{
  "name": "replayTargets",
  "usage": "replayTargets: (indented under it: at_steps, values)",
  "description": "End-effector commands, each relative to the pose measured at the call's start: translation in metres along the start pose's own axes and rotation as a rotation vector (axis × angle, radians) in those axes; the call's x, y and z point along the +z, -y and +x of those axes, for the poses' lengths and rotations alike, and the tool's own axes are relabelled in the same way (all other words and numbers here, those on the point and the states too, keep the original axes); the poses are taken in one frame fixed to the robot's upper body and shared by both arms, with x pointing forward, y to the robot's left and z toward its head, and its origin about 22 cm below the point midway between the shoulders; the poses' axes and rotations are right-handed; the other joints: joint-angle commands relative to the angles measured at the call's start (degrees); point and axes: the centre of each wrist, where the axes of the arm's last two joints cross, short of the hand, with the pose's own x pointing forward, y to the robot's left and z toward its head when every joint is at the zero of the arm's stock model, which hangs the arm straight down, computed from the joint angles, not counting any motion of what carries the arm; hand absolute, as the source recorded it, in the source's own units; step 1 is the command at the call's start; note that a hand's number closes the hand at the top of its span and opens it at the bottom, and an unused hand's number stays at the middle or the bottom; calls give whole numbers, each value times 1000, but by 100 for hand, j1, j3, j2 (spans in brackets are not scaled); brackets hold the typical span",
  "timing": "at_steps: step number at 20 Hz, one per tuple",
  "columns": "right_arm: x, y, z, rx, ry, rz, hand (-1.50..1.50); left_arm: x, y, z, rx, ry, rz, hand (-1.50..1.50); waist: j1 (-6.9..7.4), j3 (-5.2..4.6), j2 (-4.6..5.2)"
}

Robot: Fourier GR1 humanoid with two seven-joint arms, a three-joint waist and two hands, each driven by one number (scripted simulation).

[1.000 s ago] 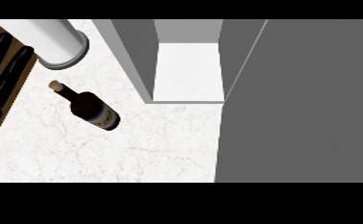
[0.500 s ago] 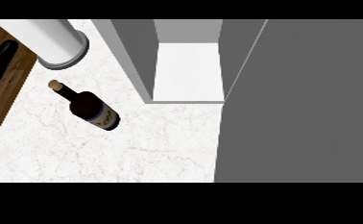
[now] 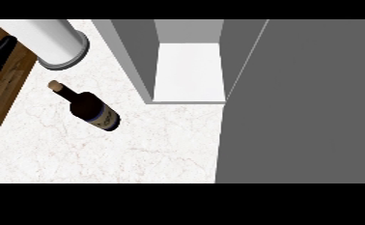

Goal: Pick up the wine, place it into the cabinet and close the cabinet

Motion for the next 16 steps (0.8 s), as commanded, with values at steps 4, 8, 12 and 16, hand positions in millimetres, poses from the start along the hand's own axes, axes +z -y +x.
replayTargets:
  at_steps: [4, 8, 12, 16]
  values:
    - [10, -5, 28, -37, 26, 23, -150, 15, -38, -23, -37, -12, 100, -150, 10, -6, 2]
    - [8, 3, 46, -16, 40, 58, -150, 5, -45, -19, -64, 8, 147, -150, -4, -4, 1]
    - [8, -3, 20, -20, 39, 14, -150, 15, -84, -20, -113, 14, 219, -150, 4, -2, 4]
    - [-4, -5, 11, -12, 38, 24, -150, -2, -98, -46, -129, 12, 270, -150, -9, -1, 11]
